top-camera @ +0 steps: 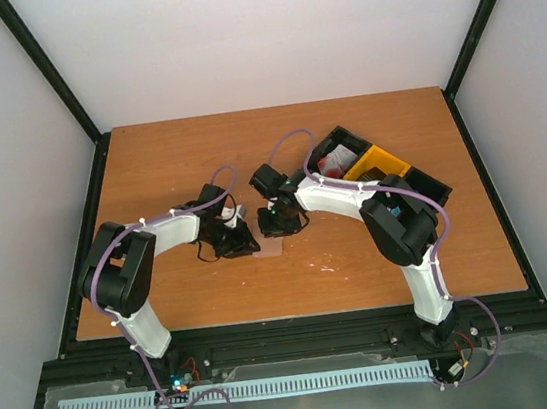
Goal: Put the credit cards into the card holder
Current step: Close the card holder at the center of the board.
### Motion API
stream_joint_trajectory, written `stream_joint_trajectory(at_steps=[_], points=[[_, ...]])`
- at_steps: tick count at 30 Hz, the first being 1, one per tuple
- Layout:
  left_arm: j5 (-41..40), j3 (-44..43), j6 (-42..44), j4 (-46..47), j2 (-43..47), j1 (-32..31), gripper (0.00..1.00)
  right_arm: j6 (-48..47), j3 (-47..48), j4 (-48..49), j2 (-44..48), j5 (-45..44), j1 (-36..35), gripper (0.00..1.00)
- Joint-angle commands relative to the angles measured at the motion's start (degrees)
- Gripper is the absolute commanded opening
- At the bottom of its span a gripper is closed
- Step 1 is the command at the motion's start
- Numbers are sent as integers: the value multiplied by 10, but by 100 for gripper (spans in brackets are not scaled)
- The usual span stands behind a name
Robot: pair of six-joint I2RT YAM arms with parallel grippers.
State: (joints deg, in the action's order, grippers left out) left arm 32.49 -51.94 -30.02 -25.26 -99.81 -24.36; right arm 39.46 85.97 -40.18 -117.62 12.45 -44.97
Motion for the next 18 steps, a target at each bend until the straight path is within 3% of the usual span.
stream_joint_trajectory(at_steps=[1,8,18], points=[[0,-7,12,10,-11,2,21,5,-3,34,-2,18,-3,26],[1,-5,13,10,-12,2,21,11,-19,52,11,14,-3,17],[-1,-5,13,10,-10,2,21,11,-20,49,26,2,-3,30]])
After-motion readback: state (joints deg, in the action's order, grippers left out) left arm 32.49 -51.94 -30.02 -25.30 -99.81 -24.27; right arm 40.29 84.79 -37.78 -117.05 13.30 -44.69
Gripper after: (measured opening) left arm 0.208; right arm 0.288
